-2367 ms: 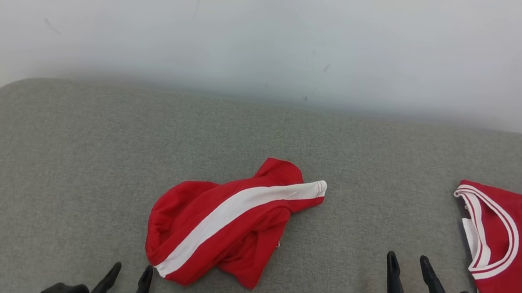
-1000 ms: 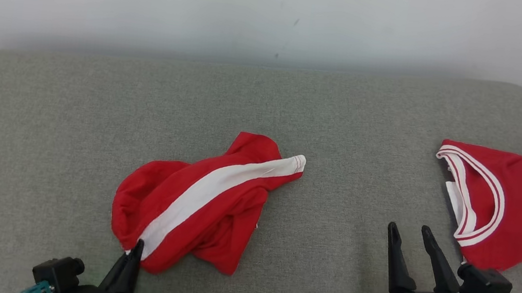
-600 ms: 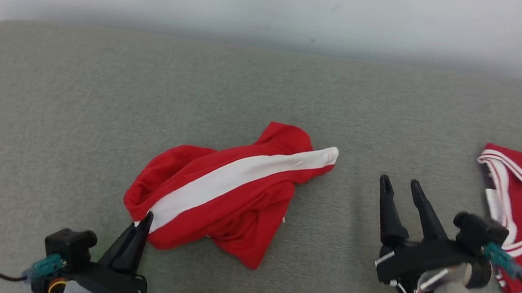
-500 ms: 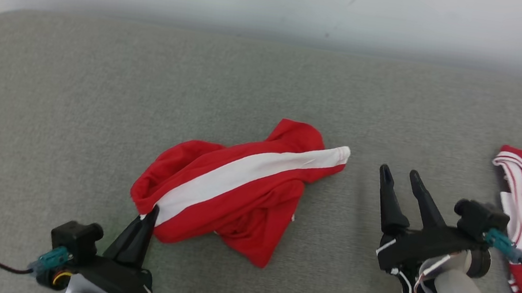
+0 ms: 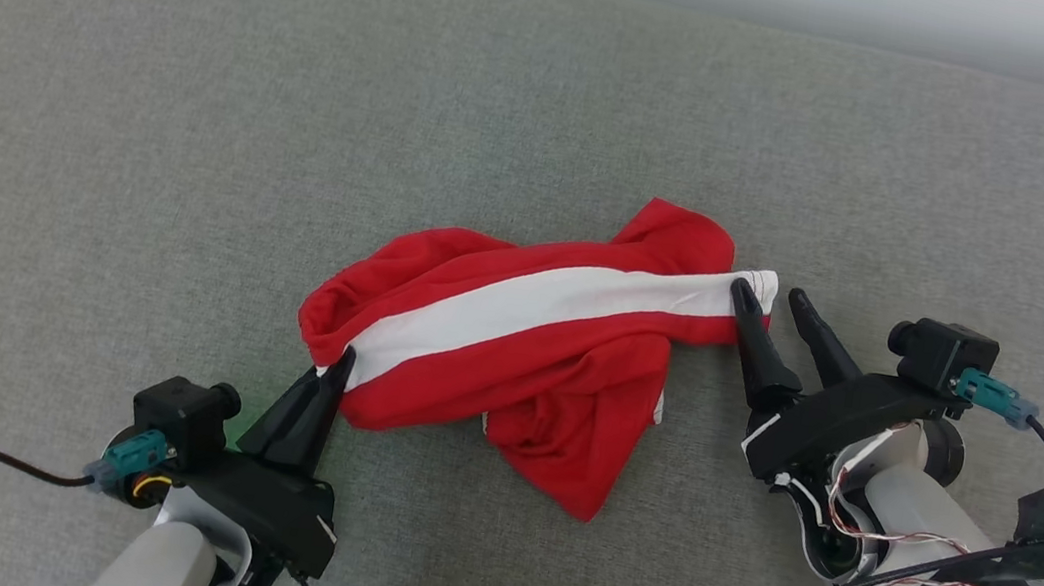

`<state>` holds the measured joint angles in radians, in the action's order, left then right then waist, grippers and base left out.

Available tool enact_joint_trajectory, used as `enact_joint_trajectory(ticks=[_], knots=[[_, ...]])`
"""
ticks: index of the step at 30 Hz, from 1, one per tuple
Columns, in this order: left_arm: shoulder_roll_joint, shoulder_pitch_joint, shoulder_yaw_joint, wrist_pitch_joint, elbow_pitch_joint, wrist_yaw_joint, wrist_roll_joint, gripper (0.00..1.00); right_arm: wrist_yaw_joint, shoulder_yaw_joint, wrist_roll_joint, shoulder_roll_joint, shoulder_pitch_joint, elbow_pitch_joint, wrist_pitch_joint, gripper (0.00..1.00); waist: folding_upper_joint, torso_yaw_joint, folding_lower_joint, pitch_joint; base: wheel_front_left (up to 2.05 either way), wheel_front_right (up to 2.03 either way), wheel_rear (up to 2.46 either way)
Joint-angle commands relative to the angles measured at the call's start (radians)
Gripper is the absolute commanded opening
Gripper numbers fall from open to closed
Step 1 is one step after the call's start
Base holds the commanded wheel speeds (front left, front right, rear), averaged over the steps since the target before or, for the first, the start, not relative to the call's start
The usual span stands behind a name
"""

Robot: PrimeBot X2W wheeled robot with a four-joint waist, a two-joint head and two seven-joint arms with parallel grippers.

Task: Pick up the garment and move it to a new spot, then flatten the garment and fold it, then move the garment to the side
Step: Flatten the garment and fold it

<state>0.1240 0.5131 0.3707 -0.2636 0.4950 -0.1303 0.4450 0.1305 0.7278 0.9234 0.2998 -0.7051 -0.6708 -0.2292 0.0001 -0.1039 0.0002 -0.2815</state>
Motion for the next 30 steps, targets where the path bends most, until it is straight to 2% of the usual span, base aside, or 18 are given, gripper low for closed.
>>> enact_joint_trajectory(ticks=[1,3,13,19,20,21,23,27,30], knots=[[0.004,0.002,0.001,-0.001,0.002,0.0,-0.003,0.0,0.0,0.008,0.008,0.009,-0.01,-0.002,-0.007,1.0,-0.0001,-0.012,-0.0002,-0.013,0.0,0.0,0.0],[0.001,0.006,-0.002,-0.001,0.002,0.0,-0.004,0.0,0.0,0.035,0.031,0.014,-0.018,-0.001,-0.011,0.94,-0.0001,-0.012,-0.0002,-0.016,0.0,0.0,0.0],[0.003,0.001,-0.016,-0.001,0.004,0.0,-0.008,0.0,0.0,0.12,0.106,0.038,-0.02,0.043,-0.035,0.95,-0.0001,0.006,-0.0002,-0.014,0.0,0.0,0.0],[0.001,0.004,-0.015,-0.001,0.007,0.0,-0.011,0.0,0.0,0.122,0.149,0.054,-0.018,0.08,-0.036,0.89,-0.0001,0.009,-0.0002,-0.013,0.0,0.0,0.0],[0.001,0.004,-0.015,-0.001,0.008,0.0,-0.01,0.0,0.0,0.123,0.155,0.056,-0.017,0.081,-0.036,0.87,-0.0001,0.009,-0.0002,-0.013,0.0,0.0,0.0],[0.001,0.004,-0.014,-0.001,0.008,0.0,-0.01,0.0,0.0,0.123,0.163,0.056,-0.015,0.079,-0.036,0.78,-0.0001,0.008,-0.0002,-0.013,0.0,0.0,0.0],[0.0,0.006,-0.013,-0.001,0.011,0.0,-0.009,0.0,0.0,0.129,0.174,0.057,-0.014,0.075,-0.036,0.71,-0.0001,0.006,-0.0002,-0.012,0.0,0.0,0.0],[-0.002,0.009,-0.01,-0.001,0.014,0.0,-0.009,0.0,0.0,0.152,0.215,0.057,-0.019,0.058,-0.036,0.78,-0.0001,0.001,-0.0002,-0.011,0.0,0.0,0.0],[-0.003,0.009,-0.01,-0.001,0.013,0.0,-0.009,0.0,0.0,0.165,0.232,0.059,-0.029,0.054,-0.036,0.74,-0.0001,-0.003,-0.0002,-0.009,0.0,0.0,0.0]])
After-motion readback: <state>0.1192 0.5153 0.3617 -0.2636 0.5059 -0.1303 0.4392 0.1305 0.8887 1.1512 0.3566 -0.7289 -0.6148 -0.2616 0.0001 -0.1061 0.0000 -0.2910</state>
